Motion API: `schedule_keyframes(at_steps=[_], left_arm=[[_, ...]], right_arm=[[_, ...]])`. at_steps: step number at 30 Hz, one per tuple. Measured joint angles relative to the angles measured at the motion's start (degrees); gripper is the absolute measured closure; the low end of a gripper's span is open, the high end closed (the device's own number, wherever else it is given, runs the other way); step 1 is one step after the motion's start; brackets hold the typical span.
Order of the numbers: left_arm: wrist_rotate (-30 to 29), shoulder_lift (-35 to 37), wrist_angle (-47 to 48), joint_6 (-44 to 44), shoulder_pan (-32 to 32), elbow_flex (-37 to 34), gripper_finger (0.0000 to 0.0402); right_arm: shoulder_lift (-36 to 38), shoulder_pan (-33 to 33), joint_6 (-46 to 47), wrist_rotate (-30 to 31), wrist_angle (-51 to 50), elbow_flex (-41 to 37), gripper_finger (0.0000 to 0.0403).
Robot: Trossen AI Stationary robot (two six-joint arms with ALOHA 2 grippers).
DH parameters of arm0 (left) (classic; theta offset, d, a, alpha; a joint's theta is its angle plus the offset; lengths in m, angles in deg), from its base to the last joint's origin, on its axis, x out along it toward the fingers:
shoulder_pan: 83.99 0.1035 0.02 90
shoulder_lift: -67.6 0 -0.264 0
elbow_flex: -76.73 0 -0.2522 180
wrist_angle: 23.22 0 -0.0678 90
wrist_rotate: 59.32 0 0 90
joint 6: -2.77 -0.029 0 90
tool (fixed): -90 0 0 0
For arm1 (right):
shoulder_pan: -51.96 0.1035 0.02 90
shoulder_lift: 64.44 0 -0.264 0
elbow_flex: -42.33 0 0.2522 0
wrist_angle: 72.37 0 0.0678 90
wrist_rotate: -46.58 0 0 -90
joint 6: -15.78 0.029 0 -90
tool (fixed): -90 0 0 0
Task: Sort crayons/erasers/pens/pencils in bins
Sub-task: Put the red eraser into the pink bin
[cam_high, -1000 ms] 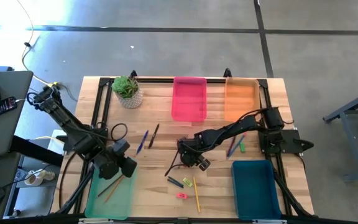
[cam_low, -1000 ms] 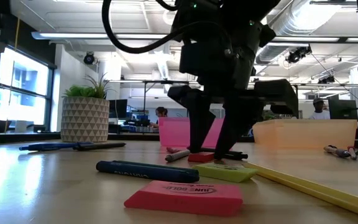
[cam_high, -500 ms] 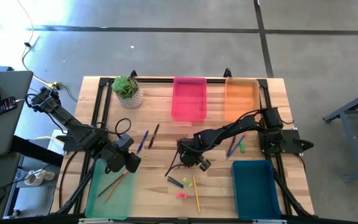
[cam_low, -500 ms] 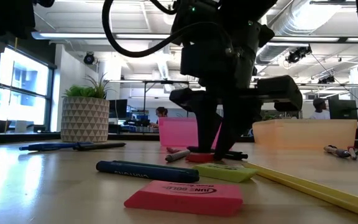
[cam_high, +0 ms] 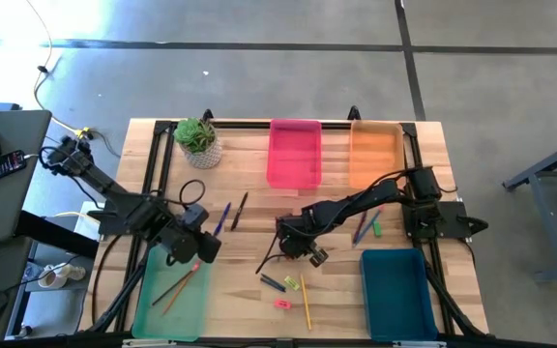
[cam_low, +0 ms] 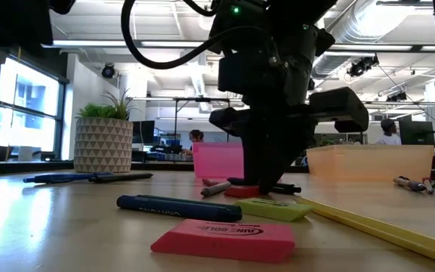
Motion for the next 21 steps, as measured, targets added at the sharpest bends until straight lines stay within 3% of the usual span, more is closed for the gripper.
schedule_keyframes(at_steps=[9,21], left_arm=[[0.0,0.0,0.1,-8.2,5.1,0.0,0.0314],[1.2,0.0,0.2,-17.3,12.2,0.0,0.0314]], right_arm=[[4.5,-3.8,6.7,-4.3,-1.9,-0.4,0.0348],[12.7,-11.2,15.8,-2.8,1.5,-0.3,0.0348]])
